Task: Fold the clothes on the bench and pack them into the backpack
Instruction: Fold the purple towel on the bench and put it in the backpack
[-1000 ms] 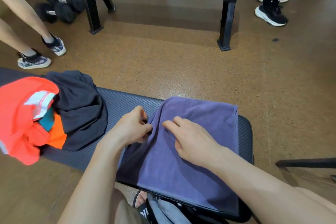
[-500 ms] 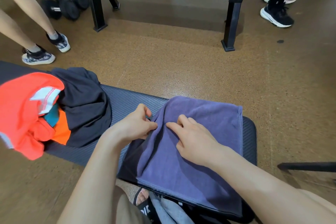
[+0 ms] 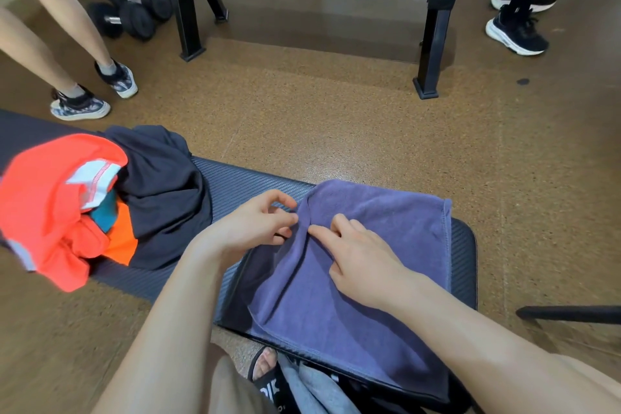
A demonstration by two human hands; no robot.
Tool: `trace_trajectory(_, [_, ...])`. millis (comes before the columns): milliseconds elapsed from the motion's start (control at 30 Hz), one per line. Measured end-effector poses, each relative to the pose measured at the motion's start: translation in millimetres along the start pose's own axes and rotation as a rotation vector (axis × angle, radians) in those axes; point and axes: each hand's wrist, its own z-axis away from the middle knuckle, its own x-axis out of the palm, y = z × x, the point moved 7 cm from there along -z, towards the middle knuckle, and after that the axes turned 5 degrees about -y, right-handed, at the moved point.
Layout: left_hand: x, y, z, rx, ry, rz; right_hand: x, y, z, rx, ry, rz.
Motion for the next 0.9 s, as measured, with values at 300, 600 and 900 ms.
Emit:
trace_trajectory(300, [12.1,8.8,9.3,0.097,-0.202,0.066,-2.3,-16.2,0.3,0.184,-0.026,-0.638])
trace_trajectory(600, [8.3,-4.1,-1.0,0.106,-0.156,-0.167,3.1,-2.4,-0.6,0.366,0.010,-0.842])
trace_trajectory(900, [7.0,14.0,-23.0,0.343,0.264,-0.847,-8.7,-3.2,2.9,0.428,0.019,-1.117])
